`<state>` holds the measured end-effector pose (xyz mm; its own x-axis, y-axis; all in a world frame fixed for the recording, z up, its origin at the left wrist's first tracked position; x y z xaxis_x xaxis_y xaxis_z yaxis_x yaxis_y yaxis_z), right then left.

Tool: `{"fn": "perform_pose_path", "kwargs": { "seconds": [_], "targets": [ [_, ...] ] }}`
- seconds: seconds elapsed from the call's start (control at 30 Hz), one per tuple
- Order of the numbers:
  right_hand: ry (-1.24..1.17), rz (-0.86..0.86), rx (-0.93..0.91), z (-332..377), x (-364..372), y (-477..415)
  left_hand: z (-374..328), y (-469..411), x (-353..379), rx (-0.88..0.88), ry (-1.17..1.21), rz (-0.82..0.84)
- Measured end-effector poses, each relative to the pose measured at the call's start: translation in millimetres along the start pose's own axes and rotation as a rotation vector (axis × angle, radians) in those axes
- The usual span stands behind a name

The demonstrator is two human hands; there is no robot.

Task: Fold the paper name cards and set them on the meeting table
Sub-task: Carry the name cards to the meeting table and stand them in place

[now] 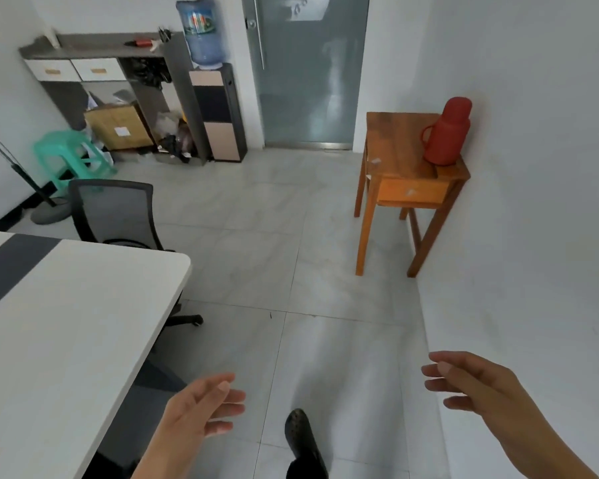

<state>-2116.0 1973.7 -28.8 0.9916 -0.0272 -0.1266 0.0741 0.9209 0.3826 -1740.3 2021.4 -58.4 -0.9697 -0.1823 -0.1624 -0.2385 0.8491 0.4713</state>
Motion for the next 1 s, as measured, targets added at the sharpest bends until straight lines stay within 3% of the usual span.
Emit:
{"fn": "perform_pose_path", "kwargs": {
  "seconds": [0.17, 0.3, 0.57, 0.87, 1.0],
  "targets": [
    [-0.015, 0.024, 0.039, 38.8, 30.9, -120.6, -43.4, -121.7, -4.2, -0.039, 0.019, -0.020],
    [-0.037, 0.086, 0.037, 98.6, 57.0, -206.0, -119.9, -214.7, -8.0, 0.011, 0.030, -0.034],
    [0.004, 0.023, 0.039, 170.2, 94.5, -391.4, -239.8, -377.8, 4.2, 0.098, -0.019, -0.018],
    [0.069, 0.216, 0.196, 251.0, 172.3, -662.2, -299.9, -546.4, -32.5, -0.057, 0.078, -0.256],
    [0.154, 0.357, 0.085, 325.4, 241.2, -758.0, -340.7, -600.8, -53.9, -0.039, 0.134, -0.416]
  ]
}}
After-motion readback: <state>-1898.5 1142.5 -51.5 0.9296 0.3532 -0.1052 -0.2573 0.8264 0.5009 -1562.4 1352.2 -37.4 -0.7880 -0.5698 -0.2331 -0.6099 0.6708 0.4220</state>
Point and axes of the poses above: each hand's wrist, its own y-axis away from the middle knuckle, its own x-axis out of the palm, z = x × y, the point moved 4 cm from there along -y, towards the middle knuckle, and after that the axes turned 4 degrees about -y, right-handed, at the moved point
